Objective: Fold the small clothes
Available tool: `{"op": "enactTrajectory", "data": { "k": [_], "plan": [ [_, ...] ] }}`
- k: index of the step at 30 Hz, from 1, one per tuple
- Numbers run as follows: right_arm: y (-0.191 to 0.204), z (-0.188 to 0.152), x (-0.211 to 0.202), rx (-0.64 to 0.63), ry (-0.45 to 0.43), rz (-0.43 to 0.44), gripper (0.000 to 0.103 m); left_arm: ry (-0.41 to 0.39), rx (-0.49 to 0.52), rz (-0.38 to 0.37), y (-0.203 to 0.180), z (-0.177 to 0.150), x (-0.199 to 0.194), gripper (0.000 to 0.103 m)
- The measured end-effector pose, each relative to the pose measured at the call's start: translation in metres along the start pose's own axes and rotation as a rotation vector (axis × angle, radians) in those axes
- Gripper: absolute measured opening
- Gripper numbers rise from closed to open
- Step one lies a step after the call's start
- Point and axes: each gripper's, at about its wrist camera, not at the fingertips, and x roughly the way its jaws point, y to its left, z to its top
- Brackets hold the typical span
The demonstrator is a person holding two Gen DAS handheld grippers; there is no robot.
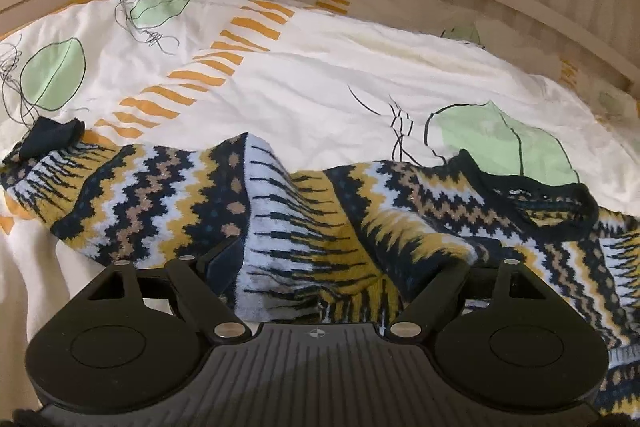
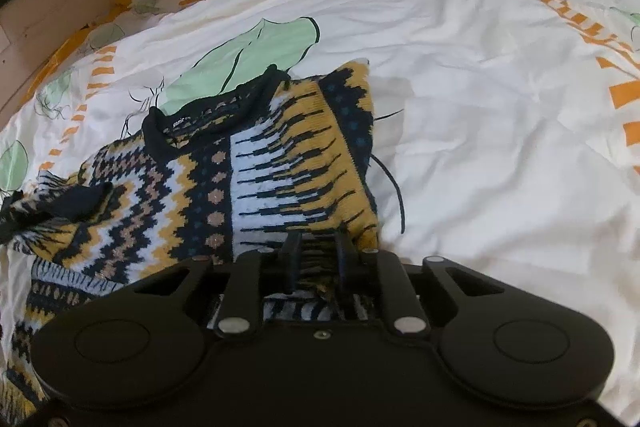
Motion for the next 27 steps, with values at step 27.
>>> {"op": "enactTrajectory", "data": {
  "k": [27],
  "plan": [
    [-0.013, 0.006, -0.021, -0.008, -0.144, -0.133, 0.053, 0.034, 0.068, -0.197, 0.011, 0.011, 0.01, 0.069]
  ]
}}
